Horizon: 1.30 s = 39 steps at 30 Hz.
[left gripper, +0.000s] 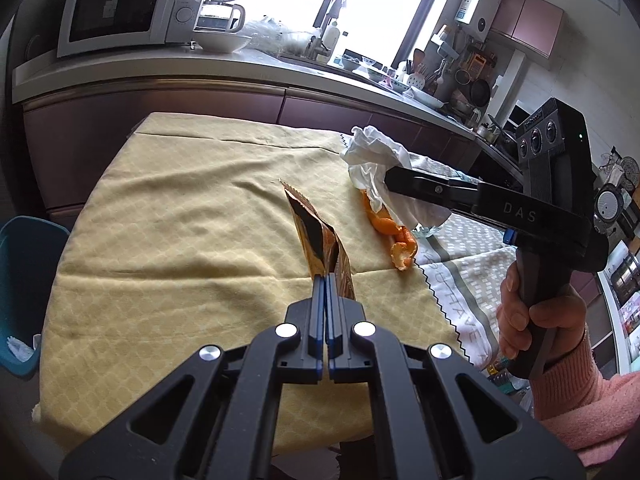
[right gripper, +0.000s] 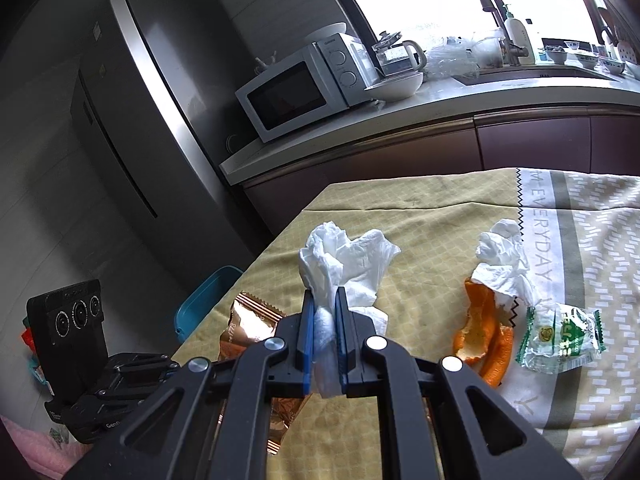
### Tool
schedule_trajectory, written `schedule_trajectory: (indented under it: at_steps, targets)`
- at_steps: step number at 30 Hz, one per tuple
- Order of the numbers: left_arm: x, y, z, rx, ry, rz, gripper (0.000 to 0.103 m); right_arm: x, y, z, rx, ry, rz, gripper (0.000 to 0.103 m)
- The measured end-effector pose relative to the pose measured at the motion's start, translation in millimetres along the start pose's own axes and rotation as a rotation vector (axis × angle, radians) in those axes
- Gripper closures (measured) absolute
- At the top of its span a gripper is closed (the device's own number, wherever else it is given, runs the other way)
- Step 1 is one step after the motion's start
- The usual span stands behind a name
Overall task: Collect trash
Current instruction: 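Carry the gold wrapper and white tissue over to the teal bin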
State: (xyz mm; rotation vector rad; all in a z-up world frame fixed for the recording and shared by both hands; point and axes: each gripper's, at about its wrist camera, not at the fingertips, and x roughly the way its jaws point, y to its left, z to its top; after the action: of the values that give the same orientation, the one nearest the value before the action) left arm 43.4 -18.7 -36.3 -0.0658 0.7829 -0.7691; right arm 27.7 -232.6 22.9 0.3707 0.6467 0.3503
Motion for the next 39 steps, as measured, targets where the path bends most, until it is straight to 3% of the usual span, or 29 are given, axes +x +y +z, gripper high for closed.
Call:
schedule_trajectory:
  at_steps: [39]
  targets:
    - [-75.1, 58.6, -2.7, -0.112, -0.121, 0.144, 0.102, 55.3, 68.0, 6.9, -0.112, 0.087, 0.146, 0.094]
